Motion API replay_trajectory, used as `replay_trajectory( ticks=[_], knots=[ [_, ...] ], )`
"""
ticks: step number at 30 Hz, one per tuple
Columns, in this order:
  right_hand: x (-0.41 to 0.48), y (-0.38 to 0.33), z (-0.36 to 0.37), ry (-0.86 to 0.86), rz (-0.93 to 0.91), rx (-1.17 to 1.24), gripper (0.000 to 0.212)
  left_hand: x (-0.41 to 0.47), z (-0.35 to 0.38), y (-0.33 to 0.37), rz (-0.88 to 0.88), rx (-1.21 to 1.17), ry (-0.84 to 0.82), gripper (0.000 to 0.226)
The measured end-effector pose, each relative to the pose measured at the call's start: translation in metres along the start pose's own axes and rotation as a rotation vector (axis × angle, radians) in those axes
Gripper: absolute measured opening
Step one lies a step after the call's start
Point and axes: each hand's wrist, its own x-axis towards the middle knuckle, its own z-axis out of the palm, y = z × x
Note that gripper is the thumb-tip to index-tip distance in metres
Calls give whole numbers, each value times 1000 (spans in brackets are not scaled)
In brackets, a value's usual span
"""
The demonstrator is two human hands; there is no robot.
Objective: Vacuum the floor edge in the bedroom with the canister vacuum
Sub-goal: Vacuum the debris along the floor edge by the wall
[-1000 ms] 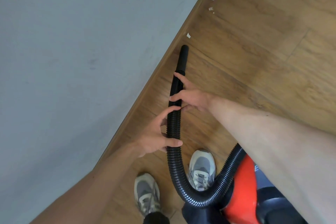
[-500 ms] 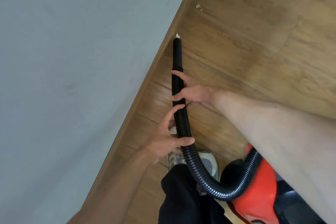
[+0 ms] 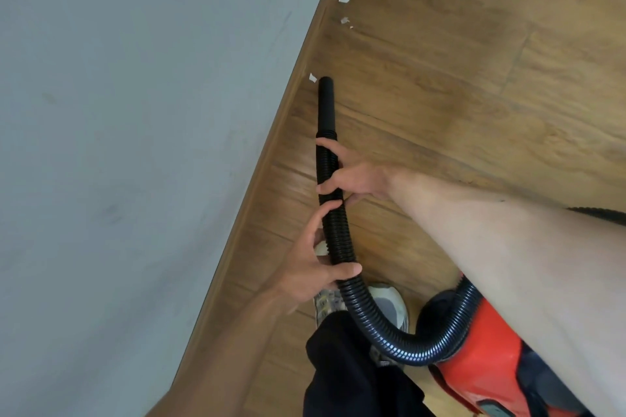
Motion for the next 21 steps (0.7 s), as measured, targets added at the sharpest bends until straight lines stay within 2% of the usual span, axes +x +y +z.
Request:
replay_trajectory(
  ticks=[11, 21],
  knots=[
    [15, -15, 21, -21, -19, -12, 94, -5, -16, -1, 27, -54, 69, 98],
    [23, -27, 1, 19, -9, 29, 96, 11, -19, 19, 41, -22, 36, 96]
  ],
)
